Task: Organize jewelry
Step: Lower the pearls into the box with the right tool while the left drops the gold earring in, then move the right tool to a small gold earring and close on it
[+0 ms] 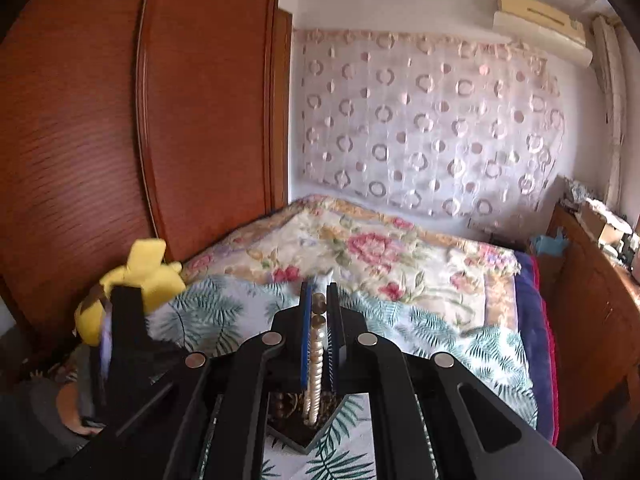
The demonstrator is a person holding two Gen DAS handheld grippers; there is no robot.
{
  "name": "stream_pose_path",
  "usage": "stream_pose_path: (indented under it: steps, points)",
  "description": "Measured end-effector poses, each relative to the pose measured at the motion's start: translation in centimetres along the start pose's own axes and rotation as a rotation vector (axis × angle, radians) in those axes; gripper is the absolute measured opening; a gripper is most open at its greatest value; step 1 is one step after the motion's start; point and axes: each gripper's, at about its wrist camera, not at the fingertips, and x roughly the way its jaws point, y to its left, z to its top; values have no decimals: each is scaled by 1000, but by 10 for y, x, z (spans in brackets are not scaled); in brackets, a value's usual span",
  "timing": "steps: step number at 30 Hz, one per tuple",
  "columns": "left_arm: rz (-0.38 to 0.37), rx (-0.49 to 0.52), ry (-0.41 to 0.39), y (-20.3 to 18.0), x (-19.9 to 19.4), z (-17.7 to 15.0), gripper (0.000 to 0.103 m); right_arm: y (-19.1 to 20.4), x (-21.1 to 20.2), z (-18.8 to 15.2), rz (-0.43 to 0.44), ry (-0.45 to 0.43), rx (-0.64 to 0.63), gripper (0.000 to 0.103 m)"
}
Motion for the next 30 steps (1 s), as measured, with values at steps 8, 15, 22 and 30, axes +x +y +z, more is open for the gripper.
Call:
stream_pose_path:
  steps: [8,15,22,30]
  points:
    - [14,-1,-16,3,-11,-6,40,6,36,-28,20,93,22,8]
    - [17,1,-35,4,-22,-12,51,10,50,-40,32,130,36,9]
    - [29,-8,-60,11,-40,-23,61,15,50,-49,51,130,42,19]
    - [40,-23,-50,22,-61,-56,64,33,31,-80,119,129,57,25]
